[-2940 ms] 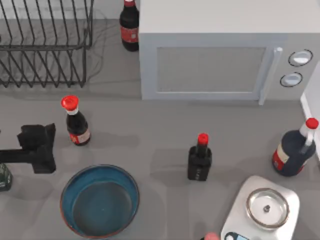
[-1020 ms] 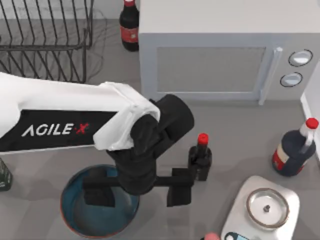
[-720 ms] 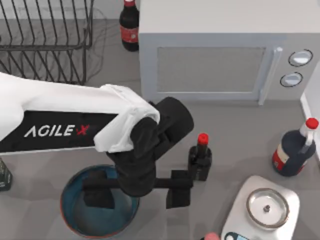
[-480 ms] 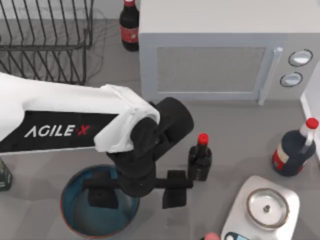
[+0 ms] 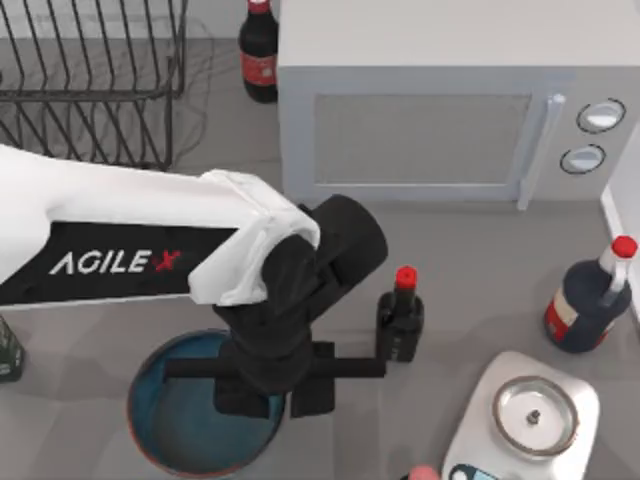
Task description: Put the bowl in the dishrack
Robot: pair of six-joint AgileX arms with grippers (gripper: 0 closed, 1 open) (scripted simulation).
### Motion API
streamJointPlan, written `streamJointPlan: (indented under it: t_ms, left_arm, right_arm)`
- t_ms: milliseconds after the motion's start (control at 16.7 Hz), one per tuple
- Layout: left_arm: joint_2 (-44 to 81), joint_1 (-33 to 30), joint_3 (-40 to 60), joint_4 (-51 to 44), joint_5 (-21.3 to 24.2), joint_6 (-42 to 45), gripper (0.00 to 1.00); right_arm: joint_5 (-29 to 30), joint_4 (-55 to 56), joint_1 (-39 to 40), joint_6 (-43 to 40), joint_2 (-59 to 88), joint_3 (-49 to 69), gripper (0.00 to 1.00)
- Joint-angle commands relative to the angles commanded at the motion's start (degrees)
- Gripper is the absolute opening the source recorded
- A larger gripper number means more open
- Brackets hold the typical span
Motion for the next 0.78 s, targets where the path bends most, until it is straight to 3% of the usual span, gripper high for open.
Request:
streamJointPlan:
  t_ms: [120,780]
  left_arm:
    - [0.0,0.0,0.0,0.0,0.0,0.0,0.0]
    - [-0.17,-0.14,2.08,-2.08,0.01,-0.17,0.0]
  right_arm:
    - [0.0,0.0,0.0,0.0,0.0,0.0,1.0]
    - [0.0,0.0,0.0,0.0,0.0,0.0,1.0]
